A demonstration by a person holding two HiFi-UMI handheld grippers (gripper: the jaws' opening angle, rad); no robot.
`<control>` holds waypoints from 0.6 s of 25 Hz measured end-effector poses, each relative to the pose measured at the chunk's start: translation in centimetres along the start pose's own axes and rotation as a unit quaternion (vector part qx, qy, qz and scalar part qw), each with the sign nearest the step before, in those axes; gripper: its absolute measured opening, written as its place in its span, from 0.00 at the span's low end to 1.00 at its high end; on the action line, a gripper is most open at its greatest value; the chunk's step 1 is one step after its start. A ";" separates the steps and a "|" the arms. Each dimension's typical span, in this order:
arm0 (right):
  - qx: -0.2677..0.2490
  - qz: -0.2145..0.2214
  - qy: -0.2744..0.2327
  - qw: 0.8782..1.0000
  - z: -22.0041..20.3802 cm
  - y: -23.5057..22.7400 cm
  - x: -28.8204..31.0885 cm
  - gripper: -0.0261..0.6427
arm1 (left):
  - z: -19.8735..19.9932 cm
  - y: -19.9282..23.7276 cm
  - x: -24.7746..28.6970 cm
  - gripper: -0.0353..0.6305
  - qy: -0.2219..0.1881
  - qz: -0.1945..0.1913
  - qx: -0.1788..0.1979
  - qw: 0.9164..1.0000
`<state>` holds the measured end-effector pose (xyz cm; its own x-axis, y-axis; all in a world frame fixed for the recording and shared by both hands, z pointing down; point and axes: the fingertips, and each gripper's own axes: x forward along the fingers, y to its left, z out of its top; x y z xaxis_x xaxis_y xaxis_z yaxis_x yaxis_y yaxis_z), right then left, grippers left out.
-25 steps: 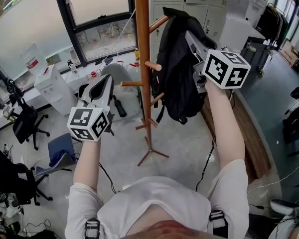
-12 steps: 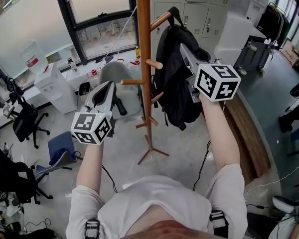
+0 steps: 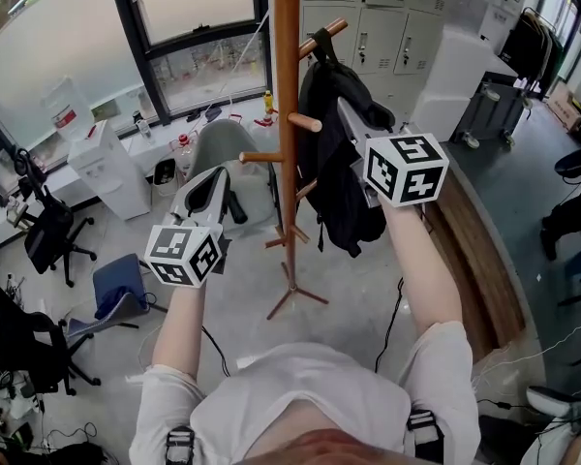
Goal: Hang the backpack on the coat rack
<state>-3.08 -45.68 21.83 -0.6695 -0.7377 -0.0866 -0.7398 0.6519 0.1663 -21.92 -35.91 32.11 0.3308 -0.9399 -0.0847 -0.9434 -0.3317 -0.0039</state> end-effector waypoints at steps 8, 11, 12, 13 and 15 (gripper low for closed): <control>-0.052 0.019 0.026 0.998 -1.7 2.7 0.0 0.15 | -1.8 -0.8 -0.5 0.06 0.010 -0.003 -0.012 1.000; -0.042 0.014 0.029 0.999 -2.3 3.0 -0.4 0.19 | -2.3 -1.2 -0.8 0.06 0.014 -0.004 -0.015 1.000; -0.039 0.013 0.030 0.999 -2.4 3.1 -0.6 0.22 | -2.4 -1.3 -0.9 0.06 0.015 -0.004 -0.017 1.000; -0.035 0.014 0.029 0.999 -2.5 3.3 -0.8 0.25 | -2.6 -1.4 -1.0 0.06 0.015 -0.004 -0.019 1.000; -0.021 0.019 0.023 0.999 -2.3 3.7 -1.2 0.33 | -2.6 -1.5 -1.1 0.06 0.012 -0.004 -0.025 1.000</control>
<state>-4.86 -42.74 24.79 -0.6934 -0.7197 -0.0351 -0.7092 0.6730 0.2098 -20.83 -34.62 34.75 0.3395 -0.9386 -0.0616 -0.9384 -0.3424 0.0457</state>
